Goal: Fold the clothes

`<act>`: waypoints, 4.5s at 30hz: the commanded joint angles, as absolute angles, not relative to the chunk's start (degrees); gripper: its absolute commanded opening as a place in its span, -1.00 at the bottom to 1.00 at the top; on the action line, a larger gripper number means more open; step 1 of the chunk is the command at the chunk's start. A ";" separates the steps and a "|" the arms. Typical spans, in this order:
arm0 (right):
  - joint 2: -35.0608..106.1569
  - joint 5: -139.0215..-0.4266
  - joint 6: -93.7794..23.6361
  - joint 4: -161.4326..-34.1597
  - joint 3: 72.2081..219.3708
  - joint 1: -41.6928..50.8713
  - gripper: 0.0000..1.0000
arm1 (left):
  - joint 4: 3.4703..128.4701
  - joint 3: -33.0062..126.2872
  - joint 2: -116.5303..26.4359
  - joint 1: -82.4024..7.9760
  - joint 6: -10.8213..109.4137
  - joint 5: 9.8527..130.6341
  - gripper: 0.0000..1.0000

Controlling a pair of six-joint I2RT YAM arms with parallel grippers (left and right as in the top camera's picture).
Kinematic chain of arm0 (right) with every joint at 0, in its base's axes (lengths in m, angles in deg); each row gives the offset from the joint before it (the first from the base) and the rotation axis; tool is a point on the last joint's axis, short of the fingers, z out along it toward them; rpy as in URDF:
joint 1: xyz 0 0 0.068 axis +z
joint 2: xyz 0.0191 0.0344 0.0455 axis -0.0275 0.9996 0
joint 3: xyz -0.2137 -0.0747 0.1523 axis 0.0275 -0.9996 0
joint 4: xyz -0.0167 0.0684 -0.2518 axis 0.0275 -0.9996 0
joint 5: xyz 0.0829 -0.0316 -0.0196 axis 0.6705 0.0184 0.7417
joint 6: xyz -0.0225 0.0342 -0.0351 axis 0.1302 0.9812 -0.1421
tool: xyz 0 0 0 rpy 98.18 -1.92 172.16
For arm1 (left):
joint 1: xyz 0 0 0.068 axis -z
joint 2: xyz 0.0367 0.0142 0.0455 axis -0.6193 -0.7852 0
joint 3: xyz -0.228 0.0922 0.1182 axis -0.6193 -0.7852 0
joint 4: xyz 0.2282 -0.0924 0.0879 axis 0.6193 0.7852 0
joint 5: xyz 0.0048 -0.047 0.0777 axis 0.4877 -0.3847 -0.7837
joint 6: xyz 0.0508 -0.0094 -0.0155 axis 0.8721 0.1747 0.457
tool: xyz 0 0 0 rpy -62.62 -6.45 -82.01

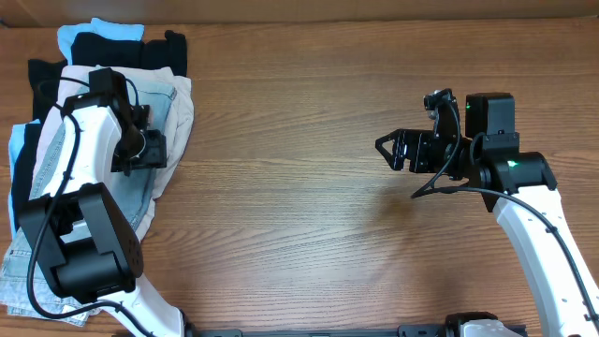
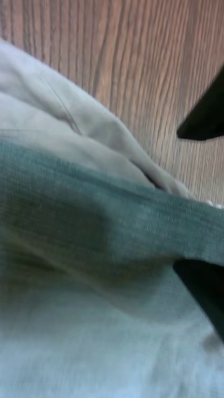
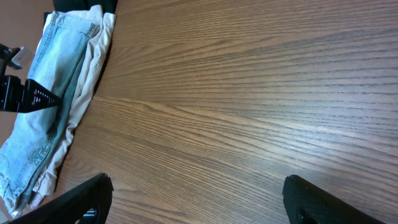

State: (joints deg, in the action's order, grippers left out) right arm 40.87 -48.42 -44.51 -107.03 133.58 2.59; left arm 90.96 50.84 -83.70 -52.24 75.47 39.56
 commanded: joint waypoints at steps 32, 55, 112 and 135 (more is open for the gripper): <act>40.50 -48.80 -44.71 -106.72 135.09 2.41 0.77 | 87.86 52.08 -83.83 -54.10 74.57 38.92 -0.45; 40.56 -53.76 -44.69 -106.57 135.09 2.41 0.78 | 87.40 51.89 -89.14 -52.74 81.46 40.71 -0.77; 27.78 -58.57 -39.99 -125.37 157.17 -37.69 0.85 | 112.51 114.16 -108.95 2.12 71.58 51.84 1.00; 38.88 -50.44 -44.54 -129.00 157.10 -37.63 0.86 | 128.60 98.35 -108.14 -34.01 85.09 61.28 0.99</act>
